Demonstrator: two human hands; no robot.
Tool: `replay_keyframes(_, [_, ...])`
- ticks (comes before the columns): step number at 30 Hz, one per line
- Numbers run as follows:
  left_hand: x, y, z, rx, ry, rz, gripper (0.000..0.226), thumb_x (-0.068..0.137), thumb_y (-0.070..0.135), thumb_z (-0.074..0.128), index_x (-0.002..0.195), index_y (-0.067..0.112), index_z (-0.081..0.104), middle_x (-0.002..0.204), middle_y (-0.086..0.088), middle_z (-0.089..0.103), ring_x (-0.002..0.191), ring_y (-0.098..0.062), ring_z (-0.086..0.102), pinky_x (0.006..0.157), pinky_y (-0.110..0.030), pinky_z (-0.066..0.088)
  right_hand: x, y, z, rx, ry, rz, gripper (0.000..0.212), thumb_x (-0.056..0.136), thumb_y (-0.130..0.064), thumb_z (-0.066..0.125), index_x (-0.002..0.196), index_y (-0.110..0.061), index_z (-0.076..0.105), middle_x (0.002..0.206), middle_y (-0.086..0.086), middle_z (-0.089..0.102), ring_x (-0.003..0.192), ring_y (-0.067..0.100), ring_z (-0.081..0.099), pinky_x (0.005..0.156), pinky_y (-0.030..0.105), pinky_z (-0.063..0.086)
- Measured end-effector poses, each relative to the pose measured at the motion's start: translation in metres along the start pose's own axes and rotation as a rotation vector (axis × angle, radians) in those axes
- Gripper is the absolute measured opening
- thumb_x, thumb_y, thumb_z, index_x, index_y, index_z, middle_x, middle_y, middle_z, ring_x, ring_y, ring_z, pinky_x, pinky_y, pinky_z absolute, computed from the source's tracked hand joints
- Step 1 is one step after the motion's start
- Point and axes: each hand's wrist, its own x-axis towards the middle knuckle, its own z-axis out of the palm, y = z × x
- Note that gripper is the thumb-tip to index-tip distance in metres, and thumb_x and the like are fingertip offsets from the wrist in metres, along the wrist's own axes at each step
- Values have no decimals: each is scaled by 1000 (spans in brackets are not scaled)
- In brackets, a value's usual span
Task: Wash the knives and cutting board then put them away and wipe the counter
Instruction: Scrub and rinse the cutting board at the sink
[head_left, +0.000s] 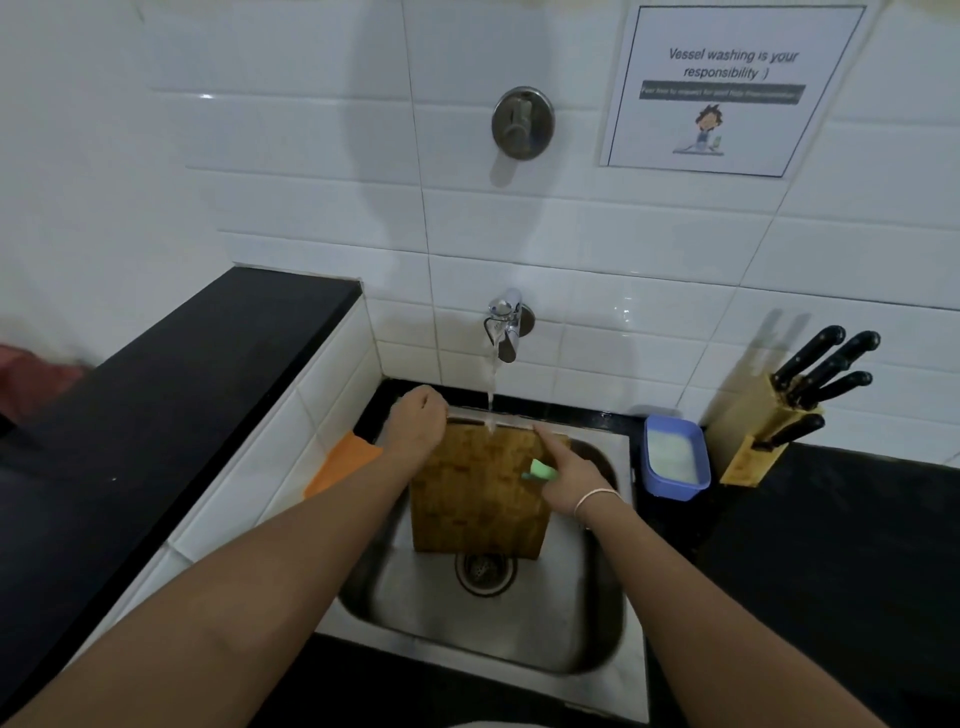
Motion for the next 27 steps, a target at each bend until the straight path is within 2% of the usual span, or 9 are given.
replay_keyframes(2, [7,12,2,-5,-9,15,29,104,24,39,99,16,66,95,2,63,95,-19,58,80,-35,44,-3,1,8,24,-2,-36,91,92,-21,64,148,-65,8,119,4,61,85,16,64,73,27,57])
replay_keyframes(4, [13,28,5,-70,-76,25,29,106,22,38,122,17,63,116,2,63,113,-18,56,94,-34,43,-4,2,12,34,11,-62,92,91,-22,65,147,-65,7,115,1,62,86,17,66,79,33,60])
replay_keyframes(7, [23,52,14,-167,-228,62,49,104,10,36,152,17,41,151,-5,47,141,-22,41,120,-41,31,-4,5,12,9,4,-90,93,90,-24,66,146,-65,5,115,0,62,88,17,65,85,38,59])
replay_keyframes(9, [28,68,21,-186,-290,72,54,98,5,36,150,18,42,141,-3,51,132,-23,45,116,-45,35,-4,7,11,4,1,-100,92,90,-26,67,147,-65,6,114,0,62,89,16,65,86,37,58])
replay_keyframes(12, [30,84,30,-208,-259,42,38,90,3,41,123,14,55,112,-7,59,107,-31,54,93,-44,43,-4,9,12,10,0,-114,93,89,-24,67,148,-64,6,115,-1,62,89,15,64,88,36,58])
replay_keyframes(17, [32,84,35,-443,-156,13,42,98,2,38,135,20,47,111,0,60,86,-13,55,80,-30,44,-7,15,14,26,0,-144,92,90,-32,68,147,-64,5,119,1,64,97,19,65,93,41,56])
replay_keyframes(22, [31,90,32,-319,-232,73,41,70,0,46,106,11,63,112,-5,64,109,-25,56,90,-39,45,-6,15,17,34,-3,-163,92,91,-31,68,147,-65,4,122,2,64,100,19,65,95,42,55])
replay_keyframes(24, [32,88,26,-303,-270,99,56,67,2,46,120,13,62,123,-1,62,116,-20,55,98,-40,44,-5,15,17,30,0,-164,92,90,-31,69,147,-65,5,121,2,64,99,20,65,95,42,55])
replay_keyframes(27, [36,74,24,-206,-331,76,62,88,5,54,148,12,41,138,-3,50,120,-19,51,102,-37,44,-2,13,16,15,8,-167,94,90,-30,71,148,-63,5,120,1,64,99,20,66,94,39,55])
